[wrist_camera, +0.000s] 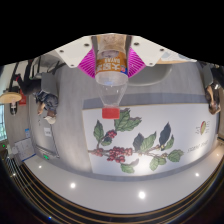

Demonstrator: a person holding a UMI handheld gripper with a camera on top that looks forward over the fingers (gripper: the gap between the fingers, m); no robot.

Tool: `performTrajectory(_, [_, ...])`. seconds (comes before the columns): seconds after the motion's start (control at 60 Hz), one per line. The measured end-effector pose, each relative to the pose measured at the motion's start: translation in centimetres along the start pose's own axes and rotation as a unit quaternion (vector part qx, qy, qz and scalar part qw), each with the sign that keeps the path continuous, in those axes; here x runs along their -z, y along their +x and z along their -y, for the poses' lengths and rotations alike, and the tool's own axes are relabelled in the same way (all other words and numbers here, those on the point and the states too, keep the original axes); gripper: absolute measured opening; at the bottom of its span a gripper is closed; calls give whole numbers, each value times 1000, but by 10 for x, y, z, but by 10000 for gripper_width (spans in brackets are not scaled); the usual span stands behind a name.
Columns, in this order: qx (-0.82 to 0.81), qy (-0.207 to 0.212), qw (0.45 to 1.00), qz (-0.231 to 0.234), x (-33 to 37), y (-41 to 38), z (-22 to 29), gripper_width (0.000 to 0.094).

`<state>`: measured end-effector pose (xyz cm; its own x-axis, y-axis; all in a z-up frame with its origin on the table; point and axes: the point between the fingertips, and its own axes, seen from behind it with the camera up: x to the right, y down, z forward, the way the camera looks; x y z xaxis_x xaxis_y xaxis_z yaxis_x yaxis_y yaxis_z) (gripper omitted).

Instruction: Pour water

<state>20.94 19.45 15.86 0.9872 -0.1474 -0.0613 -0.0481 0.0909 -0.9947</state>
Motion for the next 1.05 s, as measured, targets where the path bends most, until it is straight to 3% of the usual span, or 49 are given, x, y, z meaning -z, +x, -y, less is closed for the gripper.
performTrajectory(0.117, [52, -42, 998, -14, 4, -12, -5, 389])
performTrajectory(0.35, [49, -53, 997, -4, -2, -12, -11, 385])
performTrajectory(0.45, [39, -66, 997, -2, -4, -11, -11, 562])
performTrajectory(0.517, [34, -105, 994, -6, 4, -5, -27, 834])
performTrajectory(0.533, [31, -110, 993, -8, 7, -3, -28, 867])
performTrajectory(0.75, [2, -109, 994, 17, 82, -16, -16, 848])
performTrajectory(1.05, [-35, -123, 984, 122, 252, -85, -25, 849])
